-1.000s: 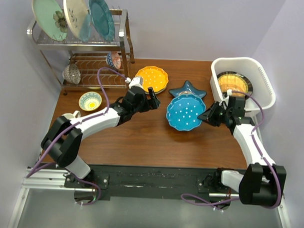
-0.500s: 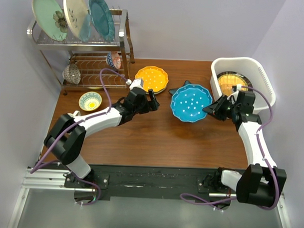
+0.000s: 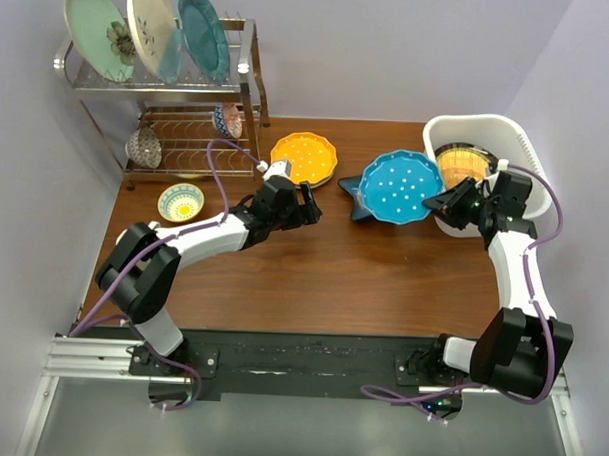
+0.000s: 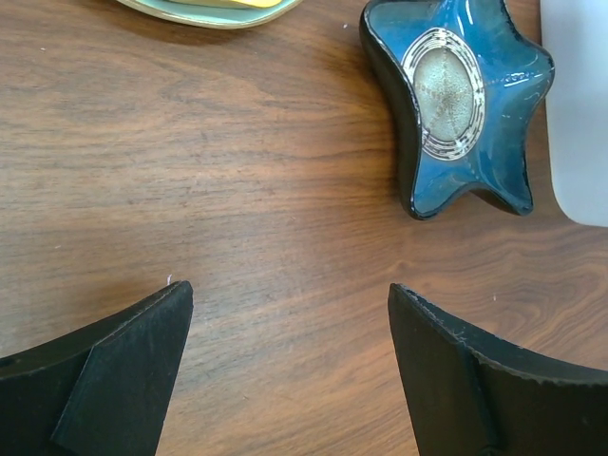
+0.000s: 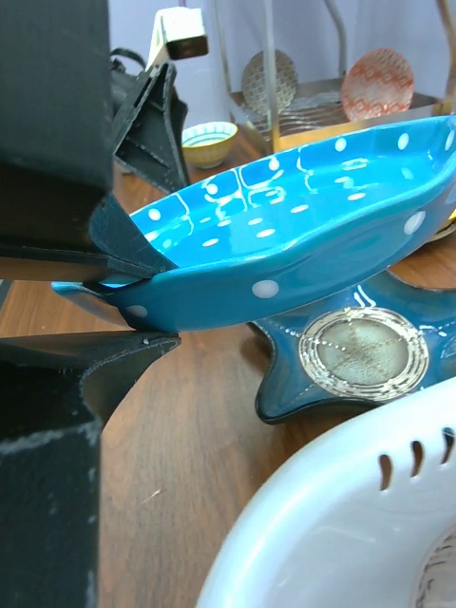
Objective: Place the plates into the plastic bin on the countertop
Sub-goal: Place the plate in the plastic bin.
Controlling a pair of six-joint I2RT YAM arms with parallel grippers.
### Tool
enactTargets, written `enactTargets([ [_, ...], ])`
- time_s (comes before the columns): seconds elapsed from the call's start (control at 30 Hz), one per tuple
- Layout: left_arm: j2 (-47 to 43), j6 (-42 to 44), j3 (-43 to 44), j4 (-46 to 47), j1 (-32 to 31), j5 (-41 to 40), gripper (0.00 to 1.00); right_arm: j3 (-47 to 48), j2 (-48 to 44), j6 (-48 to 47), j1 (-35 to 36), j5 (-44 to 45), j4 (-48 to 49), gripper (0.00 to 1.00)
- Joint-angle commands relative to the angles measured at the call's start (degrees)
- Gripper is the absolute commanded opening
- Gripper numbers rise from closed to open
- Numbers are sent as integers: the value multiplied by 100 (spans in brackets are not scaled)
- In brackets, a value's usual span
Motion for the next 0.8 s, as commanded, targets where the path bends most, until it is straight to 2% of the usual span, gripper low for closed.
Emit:
enactTargets([
  [0.0, -39, -50, 43, 336, 45, 43, 88, 564, -74, 512, -103, -647, 917, 0],
  [0.4, -82, -41, -10, 344, 54, 113, 88, 863, 463, 934, -499, -664, 1356, 0],
  [0.77, -12, -24, 69, 292, 45, 210, 88, 1091, 999, 1260, -1228, -998, 1681, 0],
])
